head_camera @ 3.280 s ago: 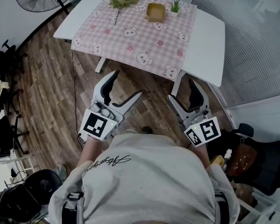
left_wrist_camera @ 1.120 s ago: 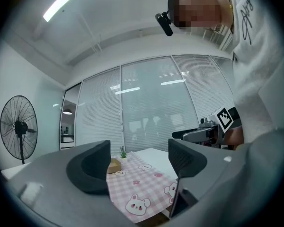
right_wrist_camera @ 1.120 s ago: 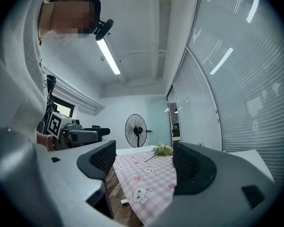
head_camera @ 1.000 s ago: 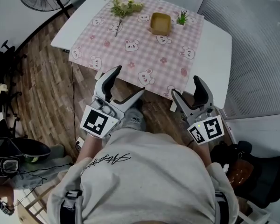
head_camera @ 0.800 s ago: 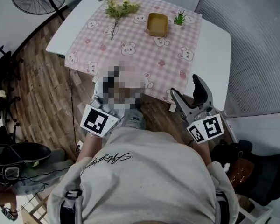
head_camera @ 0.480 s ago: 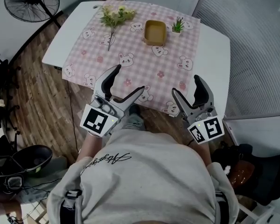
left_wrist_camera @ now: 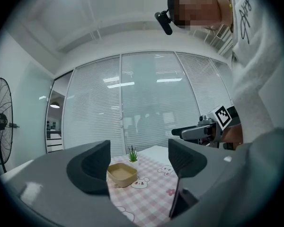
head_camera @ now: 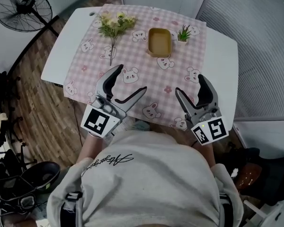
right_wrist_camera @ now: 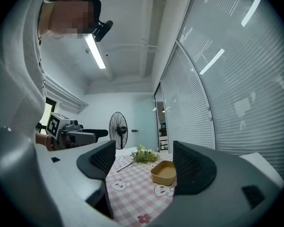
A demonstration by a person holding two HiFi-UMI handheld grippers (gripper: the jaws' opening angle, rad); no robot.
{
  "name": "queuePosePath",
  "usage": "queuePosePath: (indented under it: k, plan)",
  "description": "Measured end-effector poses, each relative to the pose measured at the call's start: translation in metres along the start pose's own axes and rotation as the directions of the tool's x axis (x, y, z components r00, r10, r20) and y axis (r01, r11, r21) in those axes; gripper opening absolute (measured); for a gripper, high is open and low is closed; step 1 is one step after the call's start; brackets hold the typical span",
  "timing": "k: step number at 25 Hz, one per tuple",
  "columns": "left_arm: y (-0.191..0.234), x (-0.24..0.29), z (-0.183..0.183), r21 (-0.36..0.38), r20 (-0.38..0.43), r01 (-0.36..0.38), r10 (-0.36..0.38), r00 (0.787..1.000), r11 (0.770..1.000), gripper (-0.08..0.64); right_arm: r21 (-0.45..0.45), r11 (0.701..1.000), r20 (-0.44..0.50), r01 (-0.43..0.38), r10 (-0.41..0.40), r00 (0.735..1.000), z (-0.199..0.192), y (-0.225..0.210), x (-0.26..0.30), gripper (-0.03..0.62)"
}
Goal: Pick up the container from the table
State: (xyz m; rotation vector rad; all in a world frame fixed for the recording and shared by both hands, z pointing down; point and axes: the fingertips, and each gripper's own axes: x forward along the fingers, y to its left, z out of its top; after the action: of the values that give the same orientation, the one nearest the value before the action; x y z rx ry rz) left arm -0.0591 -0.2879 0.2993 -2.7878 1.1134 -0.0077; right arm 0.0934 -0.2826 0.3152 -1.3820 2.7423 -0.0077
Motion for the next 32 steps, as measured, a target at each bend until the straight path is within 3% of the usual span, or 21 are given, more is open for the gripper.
queuePosePath:
  k: [9, 22, 32]
  plan:
    - [0.047, 0.037, -0.010, -0.010, 0.006, 0.071, -0.071, 0.997, 0.997, 0.366, 0.005, 0.998, -0.017, 0.058, -0.058, 0.998, -0.006, -0.022, 0.047, 0.363]
    - [0.078, 0.074, -0.041, -0.057, -0.004, 0.169, -0.169, 0.986, 0.984, 0.367, 0.006, 0.992, -0.042, 0.128, -0.128, 0.991, -0.024, -0.040, 0.085, 0.364]
    - [0.084, 0.087, -0.062, -0.088, -0.057, 0.159, -0.165, 0.985, 0.983, 0.367, 0.019, 0.994, -0.059, 0.107, -0.105, 0.993, -0.034, -0.053, 0.097, 0.364]
